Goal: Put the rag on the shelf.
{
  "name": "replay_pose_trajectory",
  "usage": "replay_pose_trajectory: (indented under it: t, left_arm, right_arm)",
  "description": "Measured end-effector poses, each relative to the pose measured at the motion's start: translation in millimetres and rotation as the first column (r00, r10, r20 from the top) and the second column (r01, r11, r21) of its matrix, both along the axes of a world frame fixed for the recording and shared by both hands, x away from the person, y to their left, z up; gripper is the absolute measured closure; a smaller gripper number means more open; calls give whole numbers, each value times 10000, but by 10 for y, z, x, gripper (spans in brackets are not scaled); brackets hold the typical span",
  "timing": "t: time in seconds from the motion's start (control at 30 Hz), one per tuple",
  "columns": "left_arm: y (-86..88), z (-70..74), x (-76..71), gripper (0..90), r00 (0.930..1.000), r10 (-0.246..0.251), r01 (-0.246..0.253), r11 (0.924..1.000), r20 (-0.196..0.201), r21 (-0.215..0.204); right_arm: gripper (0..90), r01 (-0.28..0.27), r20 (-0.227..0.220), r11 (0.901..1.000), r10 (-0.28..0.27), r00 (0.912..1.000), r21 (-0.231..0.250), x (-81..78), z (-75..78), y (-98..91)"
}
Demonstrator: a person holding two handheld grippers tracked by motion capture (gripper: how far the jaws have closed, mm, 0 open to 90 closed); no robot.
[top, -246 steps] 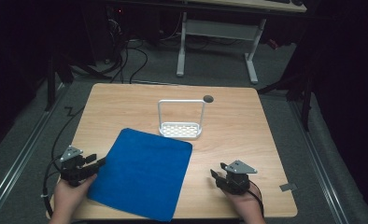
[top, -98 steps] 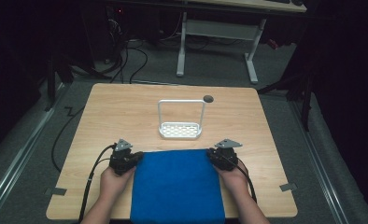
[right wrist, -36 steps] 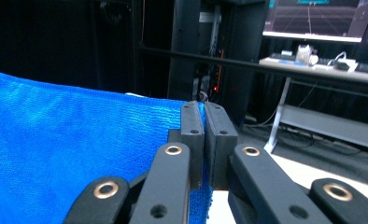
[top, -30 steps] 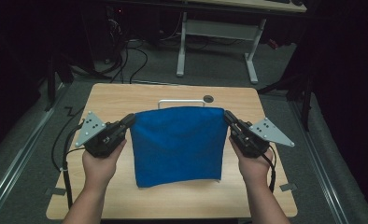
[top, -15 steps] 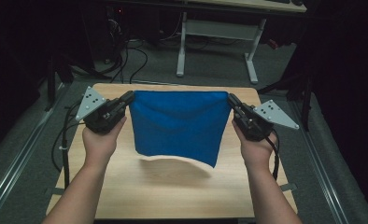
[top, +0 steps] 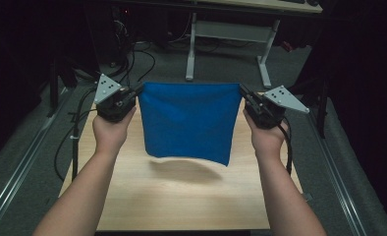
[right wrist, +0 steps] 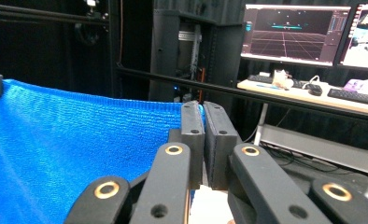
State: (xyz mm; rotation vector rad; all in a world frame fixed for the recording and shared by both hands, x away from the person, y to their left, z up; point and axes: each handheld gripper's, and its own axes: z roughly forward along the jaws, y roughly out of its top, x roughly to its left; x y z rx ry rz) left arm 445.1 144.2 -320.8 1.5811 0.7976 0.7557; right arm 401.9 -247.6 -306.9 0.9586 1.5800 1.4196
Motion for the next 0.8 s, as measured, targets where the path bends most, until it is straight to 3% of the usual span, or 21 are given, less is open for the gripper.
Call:
replay_pose_trajectory:
  t: [0.1, 0.2, 0.4, 0.43, 0.8]
  left_arm:
    - [-19, 28, 102, 883, 9999, 144, -144, 9998, -23, 98]
    - [-55, 52, 215, 883, 9995, 298, -300, 9984, 43, 469]
    - [-116, 82, 440, 883, 9987, 487, -494, 9970, 129, 602]
    - [-130, 78, 483, 883, 9982, 592, -599, 9961, 127, 642]
    - [-261, 24, 814, 882, 9949, 972, -943, 9914, -283, 907]
  right_arm:
    - [882, 150, -96, 9998, -151, 9998, -144, 122, 21, 8]
    - [883, 269, -162, 9991, -275, 9995, -317, 251, 51, 25]
    - [883, 780, -51, 9948, -785, 9969, -648, 494, 98, 56]
    - [883, 887, -137, 9932, -900, 9958, -760, 595, 83, 65]
    - [884, 1142, -493, 9894, -1189, 9917, -901, 910, -41, 8]
